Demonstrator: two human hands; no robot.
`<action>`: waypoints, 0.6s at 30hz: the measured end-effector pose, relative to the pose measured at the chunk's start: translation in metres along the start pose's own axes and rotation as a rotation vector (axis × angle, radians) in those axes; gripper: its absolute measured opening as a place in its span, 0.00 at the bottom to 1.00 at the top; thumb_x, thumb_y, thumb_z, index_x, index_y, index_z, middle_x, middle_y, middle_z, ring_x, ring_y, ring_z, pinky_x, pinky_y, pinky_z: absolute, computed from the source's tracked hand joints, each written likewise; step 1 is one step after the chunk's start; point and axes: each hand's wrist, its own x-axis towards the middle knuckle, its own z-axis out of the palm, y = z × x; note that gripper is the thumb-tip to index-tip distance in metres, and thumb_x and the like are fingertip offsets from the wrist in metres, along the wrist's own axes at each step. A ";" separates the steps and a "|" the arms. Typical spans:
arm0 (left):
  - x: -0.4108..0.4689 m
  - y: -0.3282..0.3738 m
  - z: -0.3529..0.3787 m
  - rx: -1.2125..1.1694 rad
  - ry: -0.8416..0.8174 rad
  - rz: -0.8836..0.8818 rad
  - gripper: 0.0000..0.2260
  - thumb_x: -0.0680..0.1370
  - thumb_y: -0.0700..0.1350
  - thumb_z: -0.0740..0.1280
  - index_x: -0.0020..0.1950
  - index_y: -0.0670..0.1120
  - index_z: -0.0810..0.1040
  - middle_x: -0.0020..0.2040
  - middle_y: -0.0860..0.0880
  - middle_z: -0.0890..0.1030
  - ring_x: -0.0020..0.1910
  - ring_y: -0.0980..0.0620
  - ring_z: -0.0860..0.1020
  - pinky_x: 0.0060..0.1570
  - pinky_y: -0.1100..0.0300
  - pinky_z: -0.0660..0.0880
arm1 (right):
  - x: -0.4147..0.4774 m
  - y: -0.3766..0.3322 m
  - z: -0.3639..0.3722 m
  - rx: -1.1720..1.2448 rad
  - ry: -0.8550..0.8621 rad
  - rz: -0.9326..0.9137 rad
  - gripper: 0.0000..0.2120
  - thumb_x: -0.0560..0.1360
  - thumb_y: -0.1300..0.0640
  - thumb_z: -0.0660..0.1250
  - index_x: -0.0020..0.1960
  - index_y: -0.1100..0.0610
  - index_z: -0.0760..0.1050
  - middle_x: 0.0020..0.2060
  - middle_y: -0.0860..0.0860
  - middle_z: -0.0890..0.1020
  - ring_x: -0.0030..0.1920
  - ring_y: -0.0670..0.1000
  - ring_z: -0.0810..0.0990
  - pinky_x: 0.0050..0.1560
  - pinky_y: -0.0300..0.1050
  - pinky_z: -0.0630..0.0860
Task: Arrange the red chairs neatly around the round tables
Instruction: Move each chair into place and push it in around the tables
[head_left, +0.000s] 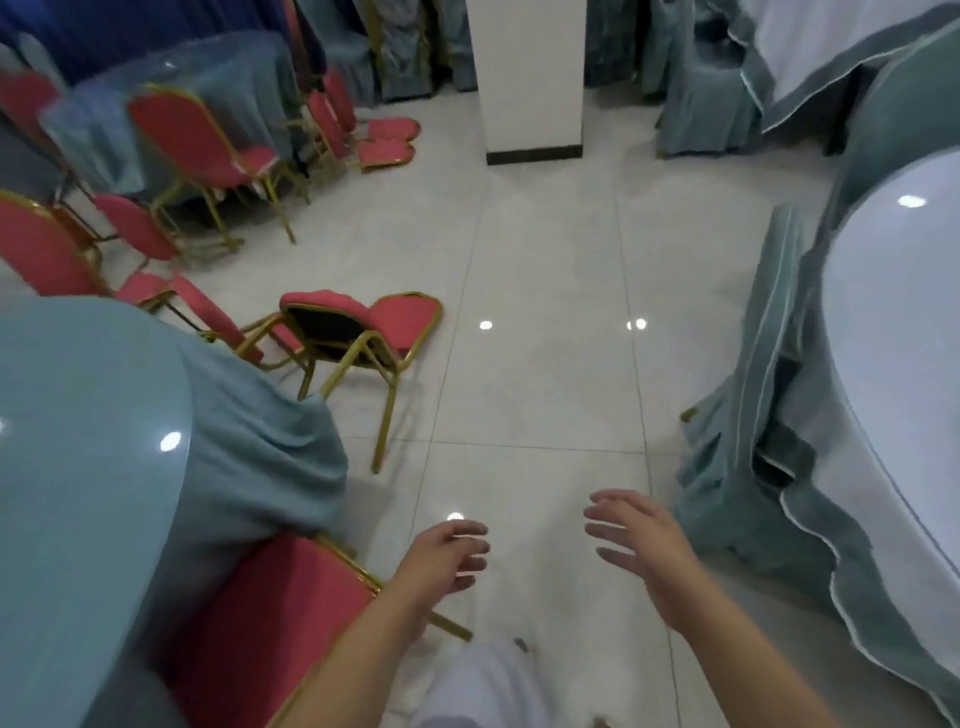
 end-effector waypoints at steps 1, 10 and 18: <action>0.017 0.013 -0.001 -0.049 0.013 -0.016 0.07 0.77 0.40 0.70 0.52 0.47 0.84 0.47 0.46 0.86 0.44 0.50 0.85 0.49 0.54 0.81 | 0.019 -0.013 0.003 -0.022 -0.037 -0.002 0.07 0.79 0.57 0.66 0.54 0.54 0.82 0.48 0.52 0.87 0.49 0.52 0.86 0.56 0.54 0.80; 0.204 0.171 -0.031 -0.322 0.048 -0.040 0.08 0.78 0.38 0.67 0.55 0.44 0.81 0.47 0.46 0.85 0.46 0.48 0.83 0.49 0.55 0.79 | 0.192 -0.129 0.032 -0.108 0.061 0.050 0.07 0.80 0.58 0.65 0.55 0.56 0.81 0.49 0.54 0.87 0.51 0.56 0.85 0.54 0.54 0.81; 0.338 0.287 -0.095 -0.335 0.099 -0.049 0.07 0.78 0.39 0.67 0.54 0.45 0.81 0.50 0.44 0.84 0.49 0.47 0.83 0.52 0.54 0.80 | 0.322 -0.246 0.121 -0.140 -0.052 0.050 0.08 0.79 0.58 0.65 0.55 0.57 0.81 0.49 0.55 0.86 0.51 0.57 0.86 0.58 0.58 0.79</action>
